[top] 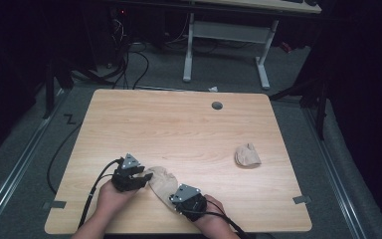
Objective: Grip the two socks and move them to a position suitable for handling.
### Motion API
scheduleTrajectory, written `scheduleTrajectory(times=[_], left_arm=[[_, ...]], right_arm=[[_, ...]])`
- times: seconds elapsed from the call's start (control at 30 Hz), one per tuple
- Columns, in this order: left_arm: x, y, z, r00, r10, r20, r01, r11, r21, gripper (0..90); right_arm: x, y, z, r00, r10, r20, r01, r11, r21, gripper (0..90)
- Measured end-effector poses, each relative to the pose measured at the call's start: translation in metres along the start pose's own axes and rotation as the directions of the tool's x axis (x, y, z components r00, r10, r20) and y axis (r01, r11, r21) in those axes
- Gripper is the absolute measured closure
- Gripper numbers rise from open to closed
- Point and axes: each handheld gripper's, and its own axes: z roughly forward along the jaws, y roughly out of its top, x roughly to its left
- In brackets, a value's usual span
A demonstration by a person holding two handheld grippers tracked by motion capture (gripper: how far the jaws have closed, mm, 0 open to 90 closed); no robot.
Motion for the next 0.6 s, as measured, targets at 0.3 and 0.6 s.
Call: scheduleTrajectory(times=[0.3, 0.6], left_arm=[[-0.004, -0.007, -0.016, 1.0000, -0.009, 0.000, 0.009, 0.9978, -0.066, 90.0], [-0.002, -0.019, -0.041, 0.9978, -0.024, -0.062, 0.018, 0.9941, -0.107, 73.7]], right_arm=[[-0.033, 0.000, 0.009, 0.9915, 0.051, 0.120, -0.052, 0.999, 0.008, 87.6], [-0.040, 0.006, 0.018, 0.9992, 0.037, -0.012, -0.037, 0.999, -0.020, 90.0]])
